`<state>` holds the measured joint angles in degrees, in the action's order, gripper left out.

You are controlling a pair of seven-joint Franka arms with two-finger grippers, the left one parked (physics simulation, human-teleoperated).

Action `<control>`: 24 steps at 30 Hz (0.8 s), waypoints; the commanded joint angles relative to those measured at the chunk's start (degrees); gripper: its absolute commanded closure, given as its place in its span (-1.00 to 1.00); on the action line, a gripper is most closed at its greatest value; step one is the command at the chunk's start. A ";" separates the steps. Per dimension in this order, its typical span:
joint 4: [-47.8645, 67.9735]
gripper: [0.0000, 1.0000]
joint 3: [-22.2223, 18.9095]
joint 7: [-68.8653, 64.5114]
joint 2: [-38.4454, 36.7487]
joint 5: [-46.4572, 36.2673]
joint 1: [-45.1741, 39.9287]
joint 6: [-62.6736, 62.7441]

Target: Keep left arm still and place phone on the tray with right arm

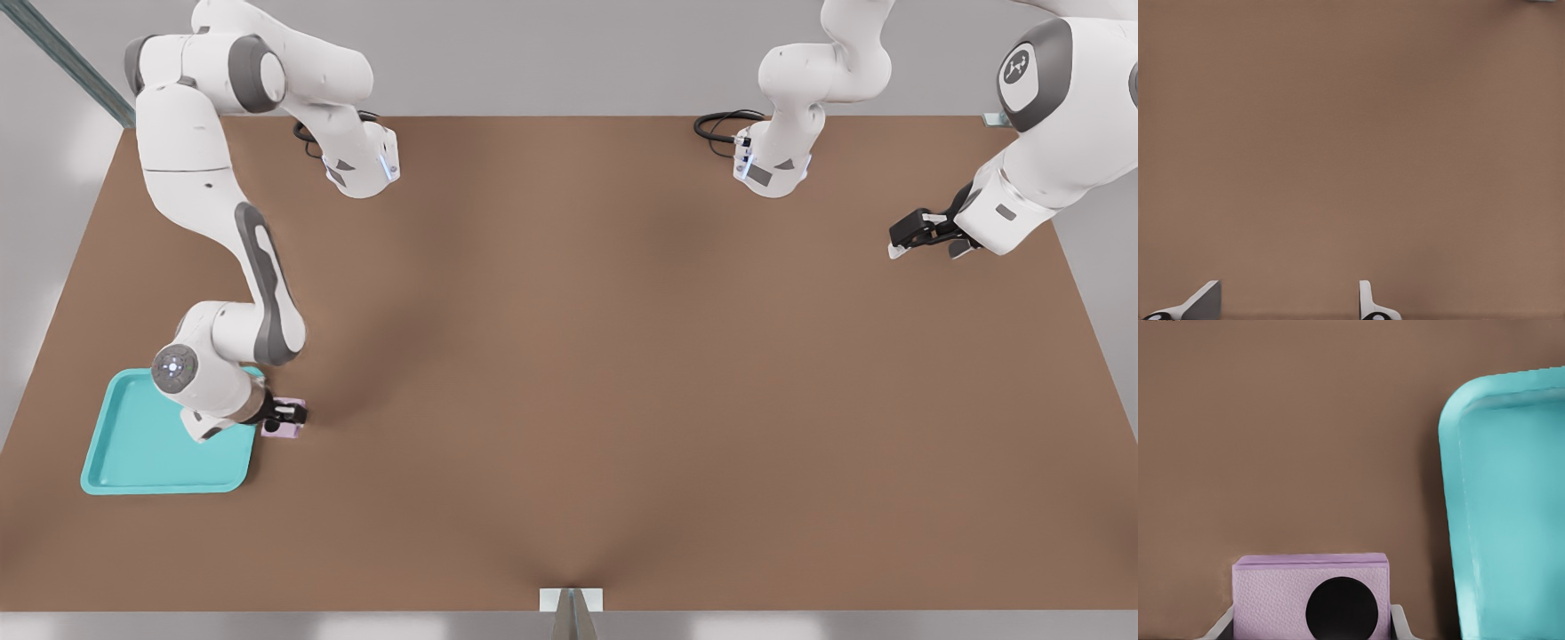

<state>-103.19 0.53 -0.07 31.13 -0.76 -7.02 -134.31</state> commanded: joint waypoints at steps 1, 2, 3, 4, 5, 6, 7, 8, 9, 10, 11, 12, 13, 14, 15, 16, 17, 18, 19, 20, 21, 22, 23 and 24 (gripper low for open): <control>-0.43 -0.30 0.00 -26.02 -0.37 0.85 -5.19 2.65; -0.17 -0.31 0.00 -29.01 -0.19 0.85 -7.13 2.65; 0.18 -0.30 0.00 -31.91 0.25 0.85 -9.06 2.56; 0.80 -0.31 -0.44 -34.11 0.51 0.85 -9.76 2.65; 1.76 -0.31 -0.44 -35.69 1.30 0.85 -11.43 2.65; 3.08 -0.34 -0.53 -38.15 2.27 0.85 -12.66 2.56; 3.44 -1.00 -0.53 -37.72 2.44 0.76 -12.67 2.65; 3.44 -1.00 -0.44 -37.63 2.44 0.76 -12.58 2.56; 3.44 -1.00 -0.35 -37.63 2.36 0.67 -12.23 2.65; 4.22 -1.00 -0.09 -36.84 2.27 0.67 -11.79 2.82; 5.45 -1.00 0.17 -36.66 1.22 0.67 -11.52 4.58; 9.40 -1.00 1.93 -35.35 -0.45 0.84 -11.61 11.25; 16.43 -1.00 2.63 -31.13 -3.44 0.93 -9.16 22.67; 21.45 -1.00 2.46 -26.21 -5.55 1.28 -5.55 29.71; 26.02 -1.00 3.07 -21.20 -8.97 1.99 -3.18 33.58; 28.75 -1.00 0.10 -17.77 -12.05 1.90 1.83 38.68; 28.92 -1.00 -4.48 -10.22 -16.70 1.72 7.37 42.99; 24.89 -1.00 -4.48 -6.79 -22.95 1.90 9.48 43.52; 20.14 -1.00 -4.92 -3.97 -27.26 1.99 11.59 43.52; 21.27 -1.00 -5.19 -3.18 -27.35 1.90 12.03 45.80; 22.51 -1.00 -5.54 -2.91 -25.86 2.08 13.61 46.86; 31.19 -1.00 -7.99 -1.68 -19.10 2.25 16.68 52.90; 35.87 -1.00 -9.32 -2.12 -16.54 2.25 17.92 54.77; 35.87 -1.00 -9.58 -2.04 -16.54 2.08 17.92 54.59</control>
<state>-69.19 -8.37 -12.98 13.47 1.29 10.74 -92.24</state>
